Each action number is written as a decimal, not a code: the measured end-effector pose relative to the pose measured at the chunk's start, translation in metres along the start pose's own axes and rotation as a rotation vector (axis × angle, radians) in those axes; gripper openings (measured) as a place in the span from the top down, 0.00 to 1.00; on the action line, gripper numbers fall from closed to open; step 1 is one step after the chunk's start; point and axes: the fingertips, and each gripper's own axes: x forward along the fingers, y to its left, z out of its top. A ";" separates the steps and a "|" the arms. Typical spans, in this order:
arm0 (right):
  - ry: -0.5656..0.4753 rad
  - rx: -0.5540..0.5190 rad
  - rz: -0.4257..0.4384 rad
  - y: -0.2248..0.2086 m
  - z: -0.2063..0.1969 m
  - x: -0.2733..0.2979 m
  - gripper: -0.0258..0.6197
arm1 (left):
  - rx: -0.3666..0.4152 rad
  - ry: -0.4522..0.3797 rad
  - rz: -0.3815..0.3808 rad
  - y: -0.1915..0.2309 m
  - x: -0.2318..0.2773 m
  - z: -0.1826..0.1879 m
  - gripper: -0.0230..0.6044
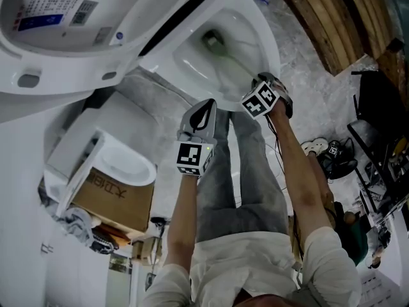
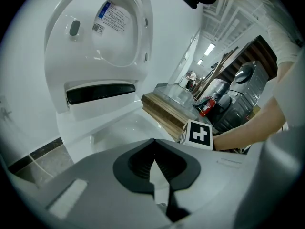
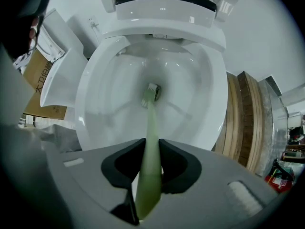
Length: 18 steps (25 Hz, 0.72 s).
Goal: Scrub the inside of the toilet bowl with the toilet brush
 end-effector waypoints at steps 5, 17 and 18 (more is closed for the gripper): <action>-0.007 0.020 0.013 0.012 -0.023 -0.021 0.82 | -0.007 -0.007 -0.006 -0.011 -0.013 0.005 0.93; -0.106 0.135 0.034 0.022 -0.039 -0.093 0.82 | 0.026 -0.028 -0.018 -0.030 -0.048 0.033 0.93; -0.122 0.145 0.037 0.023 -0.037 -0.101 0.82 | 0.029 -0.029 -0.020 -0.031 -0.051 0.035 0.93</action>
